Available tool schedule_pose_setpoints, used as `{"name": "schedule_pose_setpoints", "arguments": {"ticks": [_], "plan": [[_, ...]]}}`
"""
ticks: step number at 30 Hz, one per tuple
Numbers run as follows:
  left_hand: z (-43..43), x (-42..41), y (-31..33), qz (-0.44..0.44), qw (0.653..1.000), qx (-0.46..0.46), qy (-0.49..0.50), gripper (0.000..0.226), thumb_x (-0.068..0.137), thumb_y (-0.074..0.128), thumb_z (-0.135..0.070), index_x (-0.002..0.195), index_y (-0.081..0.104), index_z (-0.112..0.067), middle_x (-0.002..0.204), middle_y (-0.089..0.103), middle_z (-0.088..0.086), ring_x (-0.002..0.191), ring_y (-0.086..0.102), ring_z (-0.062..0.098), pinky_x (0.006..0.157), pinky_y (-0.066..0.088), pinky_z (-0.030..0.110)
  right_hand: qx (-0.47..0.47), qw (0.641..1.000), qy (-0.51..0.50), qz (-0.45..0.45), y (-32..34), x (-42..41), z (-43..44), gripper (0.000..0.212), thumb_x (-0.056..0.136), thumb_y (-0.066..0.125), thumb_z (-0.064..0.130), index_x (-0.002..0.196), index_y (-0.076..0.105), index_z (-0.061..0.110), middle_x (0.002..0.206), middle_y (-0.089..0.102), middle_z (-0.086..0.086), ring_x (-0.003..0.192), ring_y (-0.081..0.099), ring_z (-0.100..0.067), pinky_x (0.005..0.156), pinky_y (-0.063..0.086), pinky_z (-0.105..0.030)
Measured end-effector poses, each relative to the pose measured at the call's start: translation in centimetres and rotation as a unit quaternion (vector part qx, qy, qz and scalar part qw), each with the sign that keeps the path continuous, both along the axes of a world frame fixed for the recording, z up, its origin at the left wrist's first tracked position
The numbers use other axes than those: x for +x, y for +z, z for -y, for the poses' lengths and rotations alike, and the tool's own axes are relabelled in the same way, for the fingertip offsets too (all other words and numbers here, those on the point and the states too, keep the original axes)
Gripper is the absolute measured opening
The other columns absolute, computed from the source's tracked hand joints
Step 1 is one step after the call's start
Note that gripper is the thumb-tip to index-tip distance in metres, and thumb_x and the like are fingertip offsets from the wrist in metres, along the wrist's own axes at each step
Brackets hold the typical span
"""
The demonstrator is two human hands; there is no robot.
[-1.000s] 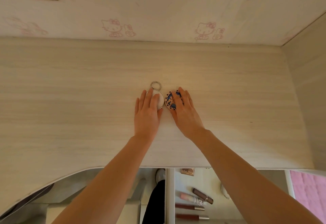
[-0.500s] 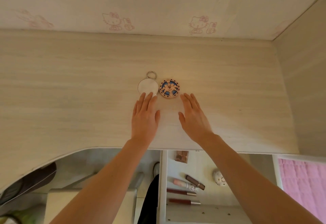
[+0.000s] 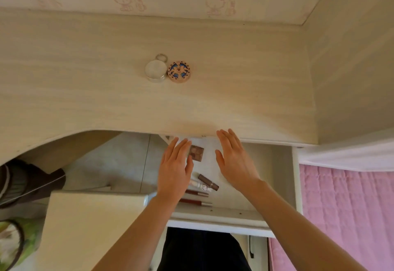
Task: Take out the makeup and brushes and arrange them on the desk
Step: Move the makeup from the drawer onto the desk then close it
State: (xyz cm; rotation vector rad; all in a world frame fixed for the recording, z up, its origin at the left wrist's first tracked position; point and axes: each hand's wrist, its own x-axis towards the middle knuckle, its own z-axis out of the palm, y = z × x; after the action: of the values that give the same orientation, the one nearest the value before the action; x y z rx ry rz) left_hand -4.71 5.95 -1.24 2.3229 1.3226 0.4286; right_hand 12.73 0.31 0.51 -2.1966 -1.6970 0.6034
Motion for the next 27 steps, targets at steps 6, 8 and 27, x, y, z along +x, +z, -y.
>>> {"name": "schedule_pose_setpoints", "arguments": {"ticks": [6,8,27], "plan": [[5.9,0.8,-2.0,-0.037,0.998,-0.053,-0.005,0.04,0.091,0.062,-0.011,0.13,0.056,-0.01,0.135,0.057,0.005,0.136,0.042,0.026,0.104,0.045,0.043,-0.039,0.999,-0.013,-0.02,-1.6,0.8,6.7,0.049,0.1,0.04,0.021,0.146,0.029,0.009,0.152,0.032,-0.005,0.147,0.013,-0.02,0.115,0.022,-0.03],[6.7,1.2,-3.0,-0.049,0.995,-0.084,-0.004,0.04,0.093,0.059,-0.013,0.133,0.054,-0.011,0.138,0.055,0.004,0.137,0.039,0.025,0.105,0.044,0.043,-0.062,0.997,-0.024,-0.027,-2.5,1.2,8.4,0.049,0.099,0.04,0.02,0.146,0.031,0.009,0.151,0.034,-0.005,0.146,0.015,-0.021,0.114,0.026,-0.031],[0.1,6.2,-13.4,-0.115,0.959,-0.209,0.151,0.052,0.093,0.056,-0.022,0.142,0.039,-0.012,0.145,0.039,0.011,0.133,0.038,0.03,0.105,0.042,0.045,-0.251,0.937,-0.218,-0.105,-12.9,4.3,10.0,0.046,0.096,0.048,0.036,0.136,0.038,0.015,0.132,0.041,-0.012,0.118,0.042,-0.033,0.091,0.043,-0.042]]}}
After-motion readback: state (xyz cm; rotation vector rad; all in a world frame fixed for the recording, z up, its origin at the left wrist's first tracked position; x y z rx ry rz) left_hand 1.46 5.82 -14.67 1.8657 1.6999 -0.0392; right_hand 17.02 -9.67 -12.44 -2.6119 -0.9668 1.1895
